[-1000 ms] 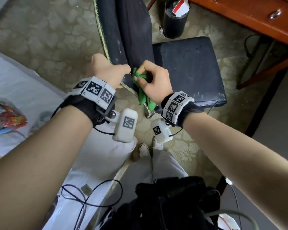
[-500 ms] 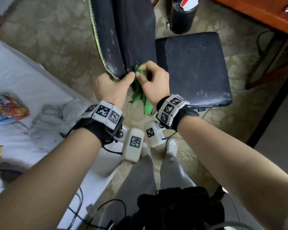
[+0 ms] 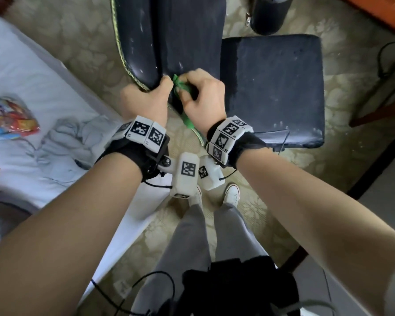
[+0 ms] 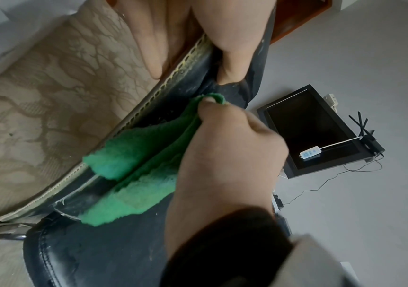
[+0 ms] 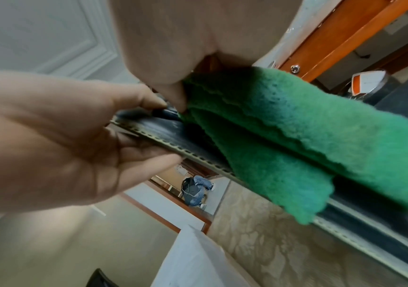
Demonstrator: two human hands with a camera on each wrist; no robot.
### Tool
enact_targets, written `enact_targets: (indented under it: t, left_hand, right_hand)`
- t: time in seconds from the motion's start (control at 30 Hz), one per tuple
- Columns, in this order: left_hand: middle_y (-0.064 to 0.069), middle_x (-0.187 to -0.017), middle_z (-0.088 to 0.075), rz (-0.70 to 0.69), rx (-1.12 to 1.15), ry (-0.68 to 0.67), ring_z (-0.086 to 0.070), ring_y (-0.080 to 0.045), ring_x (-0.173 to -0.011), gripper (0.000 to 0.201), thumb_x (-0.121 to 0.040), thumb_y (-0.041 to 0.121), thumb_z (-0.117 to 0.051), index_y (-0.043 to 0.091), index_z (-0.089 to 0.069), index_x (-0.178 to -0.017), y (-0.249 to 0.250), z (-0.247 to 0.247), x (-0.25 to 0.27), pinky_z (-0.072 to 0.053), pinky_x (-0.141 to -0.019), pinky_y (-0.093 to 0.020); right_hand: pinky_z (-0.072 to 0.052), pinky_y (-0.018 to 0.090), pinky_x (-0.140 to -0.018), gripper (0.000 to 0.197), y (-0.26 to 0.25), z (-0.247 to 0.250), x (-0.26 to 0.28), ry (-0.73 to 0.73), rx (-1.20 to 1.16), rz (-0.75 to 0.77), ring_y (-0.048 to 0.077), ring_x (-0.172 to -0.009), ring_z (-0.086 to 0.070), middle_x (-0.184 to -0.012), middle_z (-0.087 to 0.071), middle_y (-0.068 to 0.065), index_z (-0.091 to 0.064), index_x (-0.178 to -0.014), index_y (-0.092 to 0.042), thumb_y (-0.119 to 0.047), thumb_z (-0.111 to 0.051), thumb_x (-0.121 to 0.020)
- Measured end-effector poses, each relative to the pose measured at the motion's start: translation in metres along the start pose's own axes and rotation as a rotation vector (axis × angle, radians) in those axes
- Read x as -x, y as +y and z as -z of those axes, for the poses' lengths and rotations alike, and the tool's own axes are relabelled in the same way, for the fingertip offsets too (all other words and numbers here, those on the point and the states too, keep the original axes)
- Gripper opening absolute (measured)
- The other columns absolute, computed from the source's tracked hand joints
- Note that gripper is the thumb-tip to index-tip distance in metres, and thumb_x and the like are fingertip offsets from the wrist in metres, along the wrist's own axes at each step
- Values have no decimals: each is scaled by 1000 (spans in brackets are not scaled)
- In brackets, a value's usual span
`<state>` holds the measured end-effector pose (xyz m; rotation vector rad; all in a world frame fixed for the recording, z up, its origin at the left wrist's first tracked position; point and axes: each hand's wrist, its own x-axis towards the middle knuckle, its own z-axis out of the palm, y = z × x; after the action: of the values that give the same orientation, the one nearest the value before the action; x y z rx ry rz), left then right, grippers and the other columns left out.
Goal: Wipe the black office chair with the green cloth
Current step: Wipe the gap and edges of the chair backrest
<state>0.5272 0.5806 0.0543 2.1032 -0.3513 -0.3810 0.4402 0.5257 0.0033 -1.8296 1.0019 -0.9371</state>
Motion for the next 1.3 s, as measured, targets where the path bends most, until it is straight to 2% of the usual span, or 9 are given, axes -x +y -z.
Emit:
enact_targets:
  t: [0.27,0.47,0.57,0.73,0.83,1.0,1.13,1.23,1.3]
  left_hand:
    - [14,-62,-66,27,-88,14,-66,-5,-64,30,-68,46,-79,25,-60,-58,-13,-10,3,-58,-70,-28]
    - [15,-63,-61,75,-84,-27,-55,15,-53,40,-76,50,-79,12,-67,-77,-39,-32,15,-38,-50,-2]
    - [16,-64,-61,75,-95,-12,-59,6,-64,44,-77,56,-76,14,-66,-78,-52,-42,15,-39,-56,-8]
    - [14,-67,-63,87,-123,9,-61,-1,-74,47,-75,65,-72,19,-63,-73,-64,-54,10,-46,-75,-25]
    - [11,-76,-68,83,-133,40,-66,-14,-84,47,-73,68,-70,21,-65,-75,-64,-57,6,-53,-85,-34]
    - [13,-68,-68,86,-138,43,-66,-6,-76,40,-73,64,-71,25,-67,-70,-63,-59,4,-54,-78,-28]
    - [11,-65,-69,79,-120,48,-67,-7,-73,41,-73,62,-72,21,-69,-69,-63,-58,2,-53,-73,-26]
    - [13,-60,-67,68,-93,44,-63,1,-63,37,-75,58,-73,24,-65,-64,-63,-59,4,-49,-63,-17]
    - [13,-62,-68,44,-96,53,-64,0,-65,38,-74,60,-72,25,-64,-64,-66,-60,2,-53,-68,-21]
  right_hand:
    - [-52,32,-75,20,43,6,8,-94,64,-90,16,-78,-63,-84,-68,0,-68,-84,-10,2,-58,-72]
    - [-45,14,-68,12,42,0,1,-69,-28,16,11,-72,-58,-81,-64,-3,-65,-84,-6,2,-61,-77]
    - [-47,16,-70,13,60,-6,7,-32,-69,19,13,-74,-60,-81,-66,0,-65,-85,-6,4,-62,-77]
    - [-40,3,-74,15,114,-6,22,-13,-37,-140,2,-78,-58,-81,-64,-8,-66,-85,-8,4,-65,-78]
    - [-47,15,-71,13,118,-8,22,-11,-8,-165,4,-76,-59,-82,-65,-9,-67,-87,-13,-3,-65,-79]
    - [-43,11,-72,7,101,-14,19,51,-96,-50,4,-73,-57,-82,-66,-5,-66,-85,-8,-2,-65,-81]
    - [-41,4,-72,13,129,-14,32,49,-48,-181,-4,-71,-56,-78,-64,-8,-66,-83,-9,4,-63,-79]
    - [-47,15,-70,13,147,-11,37,14,56,-270,2,-71,-56,-77,-63,-8,-68,-85,-11,1,-64,-80]
    - [-48,19,-71,12,143,-11,33,17,84,-239,7,-74,-57,-80,-65,-6,-69,-87,-11,-2,-65,-80]
